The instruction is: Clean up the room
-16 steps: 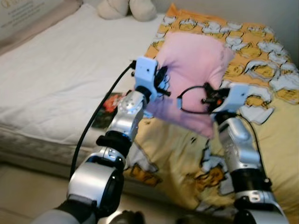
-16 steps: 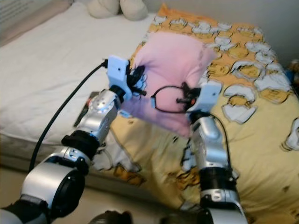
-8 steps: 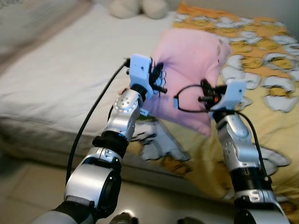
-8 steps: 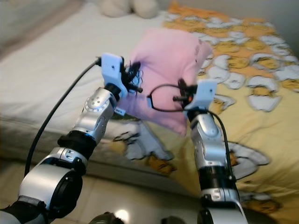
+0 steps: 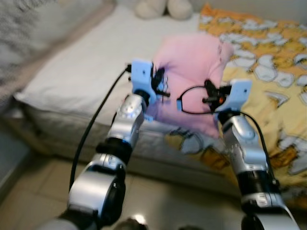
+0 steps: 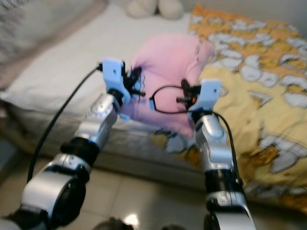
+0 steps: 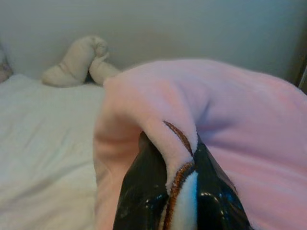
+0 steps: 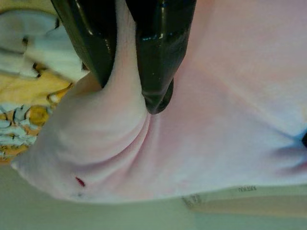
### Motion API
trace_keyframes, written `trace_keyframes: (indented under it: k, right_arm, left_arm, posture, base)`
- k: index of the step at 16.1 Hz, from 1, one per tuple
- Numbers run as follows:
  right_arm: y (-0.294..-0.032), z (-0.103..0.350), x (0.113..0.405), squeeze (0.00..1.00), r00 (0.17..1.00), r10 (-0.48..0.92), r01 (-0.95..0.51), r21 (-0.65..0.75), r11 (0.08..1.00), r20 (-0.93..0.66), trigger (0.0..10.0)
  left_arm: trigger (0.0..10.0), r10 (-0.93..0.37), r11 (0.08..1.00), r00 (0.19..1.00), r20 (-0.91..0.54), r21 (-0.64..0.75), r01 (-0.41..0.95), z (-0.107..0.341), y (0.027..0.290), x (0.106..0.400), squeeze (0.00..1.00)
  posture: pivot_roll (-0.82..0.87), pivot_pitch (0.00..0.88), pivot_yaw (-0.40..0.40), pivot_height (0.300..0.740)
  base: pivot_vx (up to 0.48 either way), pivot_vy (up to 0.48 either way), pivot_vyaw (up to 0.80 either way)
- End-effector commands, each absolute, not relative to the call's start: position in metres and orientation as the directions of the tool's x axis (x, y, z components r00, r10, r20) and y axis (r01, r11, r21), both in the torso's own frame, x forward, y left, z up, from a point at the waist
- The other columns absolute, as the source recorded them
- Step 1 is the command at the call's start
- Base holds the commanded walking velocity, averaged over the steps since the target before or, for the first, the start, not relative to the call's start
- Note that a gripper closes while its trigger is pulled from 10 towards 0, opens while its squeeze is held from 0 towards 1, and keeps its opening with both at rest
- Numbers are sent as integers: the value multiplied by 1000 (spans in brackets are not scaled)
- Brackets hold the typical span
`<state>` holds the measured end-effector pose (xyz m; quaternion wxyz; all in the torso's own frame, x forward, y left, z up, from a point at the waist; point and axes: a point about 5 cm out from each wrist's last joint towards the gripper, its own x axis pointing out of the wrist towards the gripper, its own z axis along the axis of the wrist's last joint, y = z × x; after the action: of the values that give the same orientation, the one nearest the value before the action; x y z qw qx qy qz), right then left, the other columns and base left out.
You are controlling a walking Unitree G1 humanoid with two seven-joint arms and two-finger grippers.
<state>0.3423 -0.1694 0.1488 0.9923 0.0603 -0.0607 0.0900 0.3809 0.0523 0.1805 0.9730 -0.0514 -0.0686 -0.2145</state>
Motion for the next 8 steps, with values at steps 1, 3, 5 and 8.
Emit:
trace_keyframes:
  k: [1, 3, 5, 8]
  right_arm:
    - [-175, 148, 342, 0, 980, 159, -171, 99, 980, 123, 10000]
    - [-176, 146, 342, 0, 980, 161, -172, 97, 980, 115, 10000]
    - [-178, 143, 343, 0, 984, 146, -157, 107, 982, 100, 10000]
    - [-175, 140, 341, 0, 983, 157, -167, 104, 981, 97, 10000]
  left_arm:
    - [10000, -380, 915, 908, 174, -73, 397, 186, 60, 384, 0]
    - [10000, -379, 921, 911, 163, -29, 389, 185, 60, 384, 0]
    - [10000, -358, 934, 922, 150, 33, 357, 183, 62, 385, 0]
    - [10000, -301, 953, 947, 111, 9, 302, 178, 73, 389, 0]
  posture:
    - [4, 0, 10, 740]
    - [5, 0, 10, 740]
    - [5, 0, 9, 740]
    - [3, 0, 11, 740]
  base:
    - [0, 480, 0]
    - [0, 480, 0]
    - [0, 240, 0]
    - [320, 0, 0]
